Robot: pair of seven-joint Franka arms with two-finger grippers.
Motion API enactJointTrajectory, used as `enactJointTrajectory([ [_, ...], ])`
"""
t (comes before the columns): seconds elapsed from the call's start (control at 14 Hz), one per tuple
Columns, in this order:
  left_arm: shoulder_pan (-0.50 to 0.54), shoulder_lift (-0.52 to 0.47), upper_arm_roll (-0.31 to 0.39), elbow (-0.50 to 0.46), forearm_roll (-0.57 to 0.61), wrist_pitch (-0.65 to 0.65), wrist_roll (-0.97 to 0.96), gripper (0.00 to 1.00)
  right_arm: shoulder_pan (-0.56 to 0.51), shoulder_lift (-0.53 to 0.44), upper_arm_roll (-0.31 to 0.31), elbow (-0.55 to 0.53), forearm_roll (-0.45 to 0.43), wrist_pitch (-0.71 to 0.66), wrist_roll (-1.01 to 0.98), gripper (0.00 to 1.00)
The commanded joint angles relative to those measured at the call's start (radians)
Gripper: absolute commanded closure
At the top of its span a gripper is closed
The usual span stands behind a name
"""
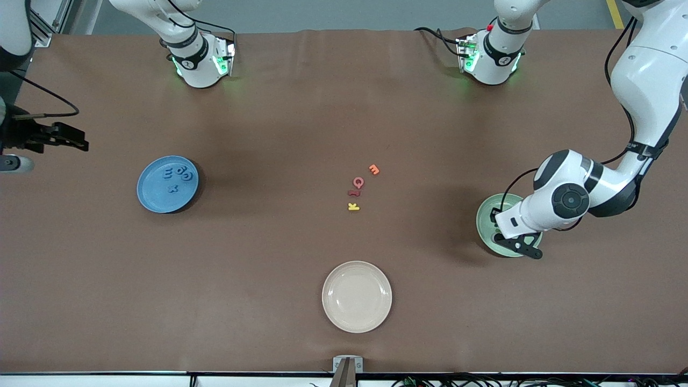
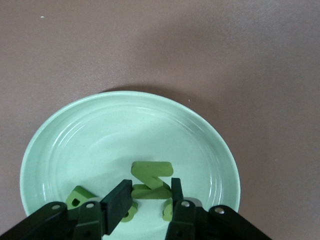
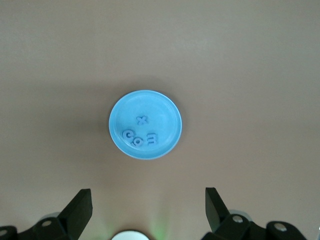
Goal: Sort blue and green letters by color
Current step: 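Release the z on the green plate while the right gripper returns to rest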
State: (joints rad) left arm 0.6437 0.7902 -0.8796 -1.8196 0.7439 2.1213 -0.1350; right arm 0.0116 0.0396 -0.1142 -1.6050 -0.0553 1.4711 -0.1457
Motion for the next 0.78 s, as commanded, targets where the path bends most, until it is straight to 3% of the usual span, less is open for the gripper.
enactJointTrajectory([
  [0.0, -0.013, 0.02, 0.007, 0.025, 0.022, 0.003, 0.012, 0.72, -0.013, 0.109, 0.016, 0.163, -0.017, -0.089, 0.017, 0.0],
  [0.21, -0.025, 0.02, 0.028, 0.023, 0.022, 0.035, 0.014, 0.49, -0.018, 0.118, 0.017, 0.165, 0.003, -0.077, 0.018, 0.0],
  [0.36, -0.026, 0.018, 0.03, 0.023, 0.022, 0.035, 0.012, 0.23, -0.012, 0.112, 0.017, 0.162, 0.026, -0.071, 0.014, 0.0],
  [0.43, -0.022, 0.017, 0.028, 0.022, 0.02, 0.035, 0.009, 0.21, -0.009, 0.105, 0.021, 0.154, 0.028, -0.071, 0.014, 0.0],
  [0.5, -0.022, 0.017, 0.03, 0.022, 0.02, 0.035, 0.005, 0.04, -0.004, 0.095, 0.022, 0.152, 0.028, -0.077, 0.015, 0.0],
  [0.71, -0.018, 0.001, 0.028, 0.022, 0.014, 0.023, -0.005, 0.0, -0.002, 0.08, 0.024, 0.151, 0.034, -0.077, 0.015, 0.0],
])
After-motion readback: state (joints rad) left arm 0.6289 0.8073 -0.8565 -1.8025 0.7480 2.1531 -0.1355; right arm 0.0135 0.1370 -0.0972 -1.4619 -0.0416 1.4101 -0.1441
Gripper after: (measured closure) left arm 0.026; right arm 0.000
